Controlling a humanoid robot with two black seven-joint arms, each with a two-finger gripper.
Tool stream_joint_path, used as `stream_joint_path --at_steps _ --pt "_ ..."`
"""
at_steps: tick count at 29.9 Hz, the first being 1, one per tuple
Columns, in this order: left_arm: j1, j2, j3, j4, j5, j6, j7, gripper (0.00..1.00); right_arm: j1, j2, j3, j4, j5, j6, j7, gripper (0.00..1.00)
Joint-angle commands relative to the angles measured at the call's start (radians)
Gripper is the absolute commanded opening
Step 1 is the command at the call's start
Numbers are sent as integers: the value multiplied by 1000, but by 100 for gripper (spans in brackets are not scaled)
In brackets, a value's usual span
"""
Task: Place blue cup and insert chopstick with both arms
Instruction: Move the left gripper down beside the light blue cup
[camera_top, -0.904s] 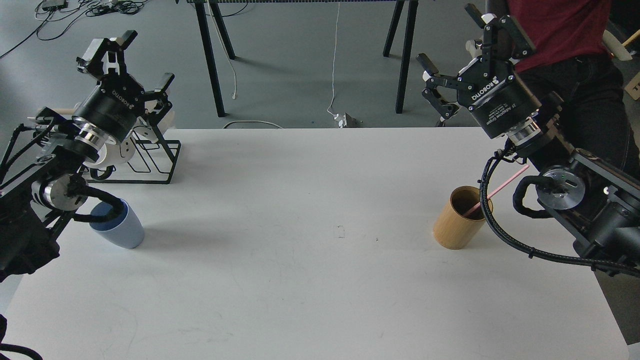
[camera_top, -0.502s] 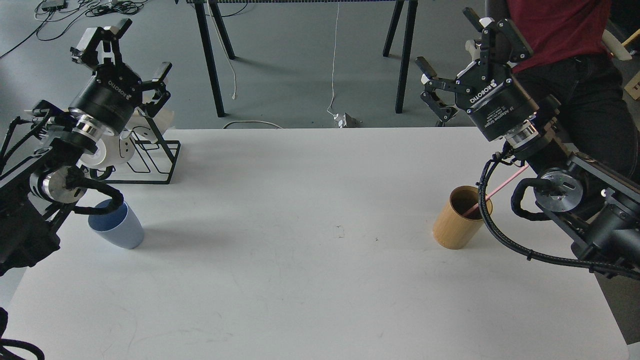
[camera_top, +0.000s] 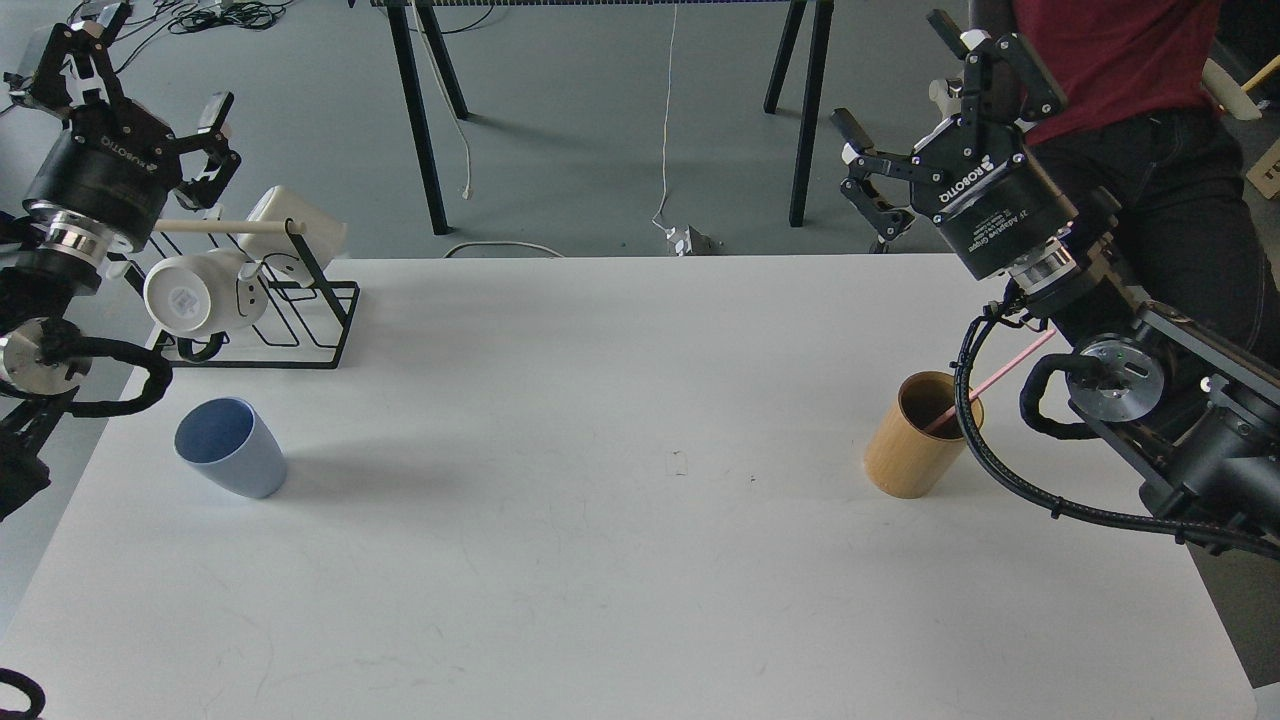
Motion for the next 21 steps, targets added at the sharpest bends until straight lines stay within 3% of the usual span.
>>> stream_joint_path --at_steps 1,4,8,15,21 --pt "-8 113 6 -8 56 0 0 99 0 -6 0 0 -1 0 0 95" --pt "-31 244 -2 -34 136 0 0 99 -1 -7 -2 -5 -1 0 0 95" --pt "-103 367 7 -157 307 0 0 99 -1 -7 -2 -6 -1 0 0 95" --pt "-109 497 41 -486 835 0 0 99 -3 -15 -3 -6 -3 0 0 95" --pt "-115 559 214 -534 1180 0 0 99 -5 -18 -3 -12 -3 0 0 95"
